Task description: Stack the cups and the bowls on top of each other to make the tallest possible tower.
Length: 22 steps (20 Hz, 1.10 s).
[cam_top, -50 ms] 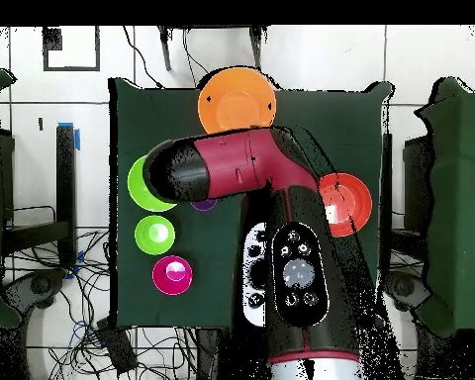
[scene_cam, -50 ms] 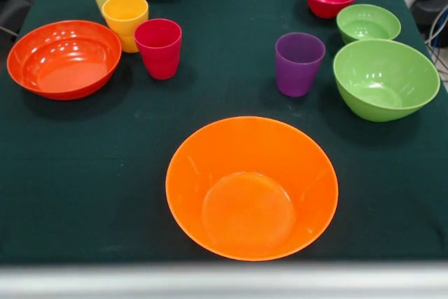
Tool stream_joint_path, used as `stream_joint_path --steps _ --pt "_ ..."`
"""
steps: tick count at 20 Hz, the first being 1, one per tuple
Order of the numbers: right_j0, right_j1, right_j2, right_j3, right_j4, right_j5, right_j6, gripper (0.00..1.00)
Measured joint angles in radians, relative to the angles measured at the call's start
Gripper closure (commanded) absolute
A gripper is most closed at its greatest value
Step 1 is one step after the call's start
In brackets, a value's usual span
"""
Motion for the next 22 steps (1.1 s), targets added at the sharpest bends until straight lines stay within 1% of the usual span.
stream_joint_path --steps 5,7,10,12,17,18,22 --pt "-0.024 -0.004 0.005 0.063 0.007 -0.021 0.000 0.00" --pt "-0.039 0.000 0.013 0.100 0.020 -0.044 0.000 0.00" --pt "-0.048 0.010 0.017 0.130 0.027 -0.075 0.000 0.00" --pt "-0.053 0.026 0.018 0.167 0.028 -0.130 0.000 0.00" --pt "-0.053 0.058 0.018 0.199 0.027 -0.207 0.000 0.00" --pt "-0.053 0.074 0.018 0.210 0.027 -0.236 0.000 0.00" --pt "-0.053 0.100 0.018 0.219 0.025 -0.276 0.000 0.00"
